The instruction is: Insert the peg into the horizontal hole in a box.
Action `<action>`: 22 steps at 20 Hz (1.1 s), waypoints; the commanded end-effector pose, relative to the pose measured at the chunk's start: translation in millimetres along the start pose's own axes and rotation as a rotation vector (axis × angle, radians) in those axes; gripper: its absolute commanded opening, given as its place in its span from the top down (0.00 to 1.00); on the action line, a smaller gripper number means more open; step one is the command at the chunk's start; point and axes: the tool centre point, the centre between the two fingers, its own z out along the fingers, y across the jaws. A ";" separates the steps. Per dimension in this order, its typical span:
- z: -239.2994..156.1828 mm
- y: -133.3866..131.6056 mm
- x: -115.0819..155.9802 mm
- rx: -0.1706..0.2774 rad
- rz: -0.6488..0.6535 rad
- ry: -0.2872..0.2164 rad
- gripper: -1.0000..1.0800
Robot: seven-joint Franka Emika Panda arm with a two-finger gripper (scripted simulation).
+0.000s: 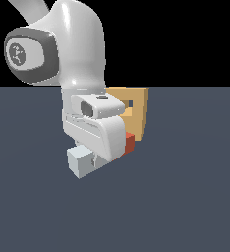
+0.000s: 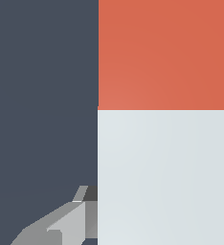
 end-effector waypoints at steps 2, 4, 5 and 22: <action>-13.3 4.0 8.0 -0.005 -0.063 0.003 1.00; -21.6 5.6 13.2 -0.005 -0.111 0.003 1.00; -26.2 6.4 16.1 -0.005 -0.137 0.003 1.00; -84.7 7.3 56.7 -0.004 -0.484 0.003 1.00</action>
